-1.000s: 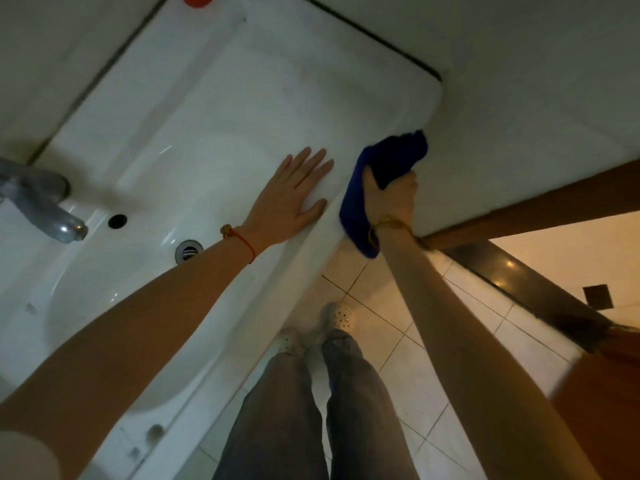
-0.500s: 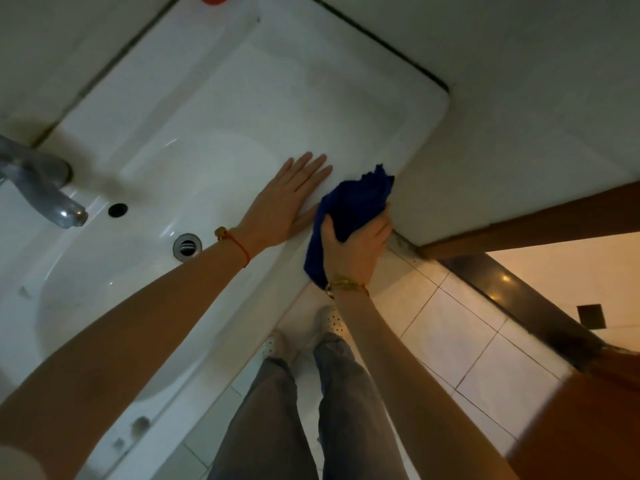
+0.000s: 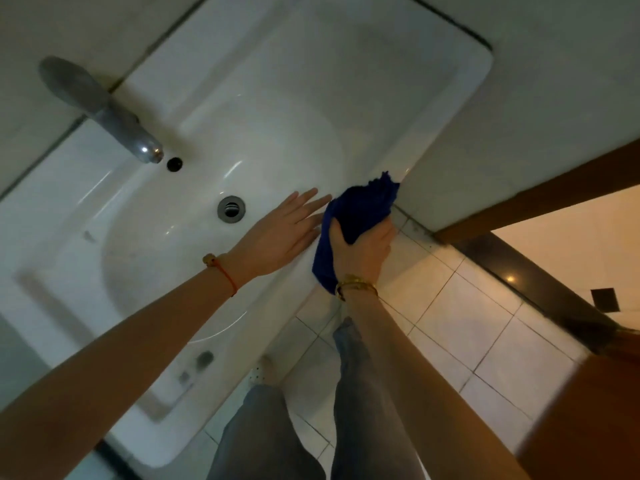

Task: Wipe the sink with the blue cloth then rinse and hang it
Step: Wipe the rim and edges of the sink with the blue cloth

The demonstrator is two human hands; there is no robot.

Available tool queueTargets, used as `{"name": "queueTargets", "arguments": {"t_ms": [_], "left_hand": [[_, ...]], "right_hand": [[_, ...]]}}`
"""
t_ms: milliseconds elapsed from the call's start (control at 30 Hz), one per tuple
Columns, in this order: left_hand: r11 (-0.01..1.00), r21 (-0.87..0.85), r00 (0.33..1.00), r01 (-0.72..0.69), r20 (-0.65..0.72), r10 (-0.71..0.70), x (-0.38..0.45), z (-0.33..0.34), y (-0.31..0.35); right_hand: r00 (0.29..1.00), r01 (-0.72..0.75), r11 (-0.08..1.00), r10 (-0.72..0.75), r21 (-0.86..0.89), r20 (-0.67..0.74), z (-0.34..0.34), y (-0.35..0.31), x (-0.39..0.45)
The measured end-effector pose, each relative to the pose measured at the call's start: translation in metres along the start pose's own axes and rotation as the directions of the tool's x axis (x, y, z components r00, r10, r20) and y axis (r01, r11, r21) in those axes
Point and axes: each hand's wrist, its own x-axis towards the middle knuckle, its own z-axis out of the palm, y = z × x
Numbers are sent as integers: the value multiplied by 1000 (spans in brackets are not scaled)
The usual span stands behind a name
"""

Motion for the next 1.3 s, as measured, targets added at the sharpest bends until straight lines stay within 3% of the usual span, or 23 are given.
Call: {"name": "queueTargets", "arguments": {"t_ms": [367, 567, 700, 833, 1033, 1167, 1300], "left_hand": [[994, -33, 991, -101, 89, 103, -171, -10, 11], [997, -43, 987, -62, 148, 68, -204, -10, 19], [998, -46, 990, -51, 133, 56, -234, -9, 18], [996, -49, 994, 69, 87, -65, -274, -11, 20], [981, -30, 980, 193, -33, -194, -322, -1, 23], [977, 30, 976, 209, -62, -207, -324, 6, 22], [979, 51, 976, 198, -103, -192, -325, 9, 22]], "right_hand": [[995, -65, 991, 55, -115, -84, 23, -3, -66], [999, -55, 998, 55, -30, -3, 53, 33, -168], [994, -107, 993, 107, -47, 1, 57, 30, -167], [989, -140, 990, 138, -29, -53, 53, 18, -141], [997, -72, 997, 71, -23, -44, 66, 34, -188], [1000, -10, 999, 10, -49, 13, 80, 55, -236], [997, -71, 996, 73, -45, 28, 67, 41, -196]]}}
